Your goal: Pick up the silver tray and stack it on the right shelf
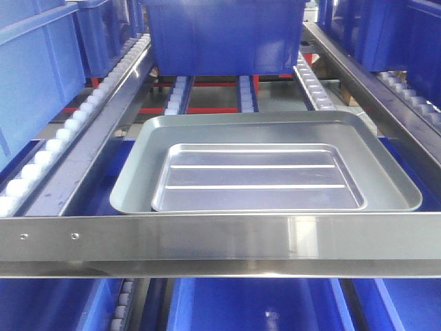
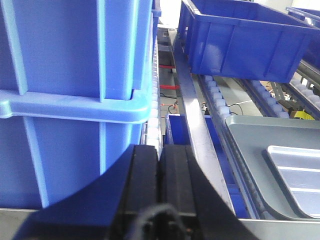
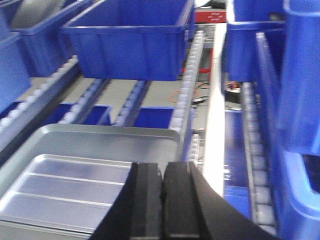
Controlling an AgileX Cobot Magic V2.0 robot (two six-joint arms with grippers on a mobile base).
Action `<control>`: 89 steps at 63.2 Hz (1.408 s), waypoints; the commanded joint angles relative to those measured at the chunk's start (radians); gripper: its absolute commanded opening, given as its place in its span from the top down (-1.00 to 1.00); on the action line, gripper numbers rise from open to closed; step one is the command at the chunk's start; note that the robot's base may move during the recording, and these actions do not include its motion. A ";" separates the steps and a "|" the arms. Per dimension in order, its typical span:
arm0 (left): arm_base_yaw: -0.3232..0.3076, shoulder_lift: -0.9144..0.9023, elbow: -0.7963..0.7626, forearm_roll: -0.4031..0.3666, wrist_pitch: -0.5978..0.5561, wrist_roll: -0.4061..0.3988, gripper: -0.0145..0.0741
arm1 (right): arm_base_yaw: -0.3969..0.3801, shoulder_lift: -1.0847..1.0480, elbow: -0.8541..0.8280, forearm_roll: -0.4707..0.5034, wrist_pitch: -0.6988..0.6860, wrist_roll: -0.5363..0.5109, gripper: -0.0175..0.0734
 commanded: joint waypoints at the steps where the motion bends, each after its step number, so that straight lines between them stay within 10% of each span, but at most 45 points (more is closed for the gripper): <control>1: 0.002 -0.014 0.019 -0.008 -0.094 0.004 0.88 | -0.069 0.008 0.038 0.033 -0.136 -0.046 0.50; 28: 0.002 -0.014 0.019 -0.008 -0.094 0.004 0.88 | -0.253 -0.226 0.394 0.164 -0.377 -0.227 0.50; 89: 0.002 -0.014 0.019 -0.008 -0.094 0.004 0.88 | -0.258 -0.230 0.394 0.172 -0.339 -0.227 0.50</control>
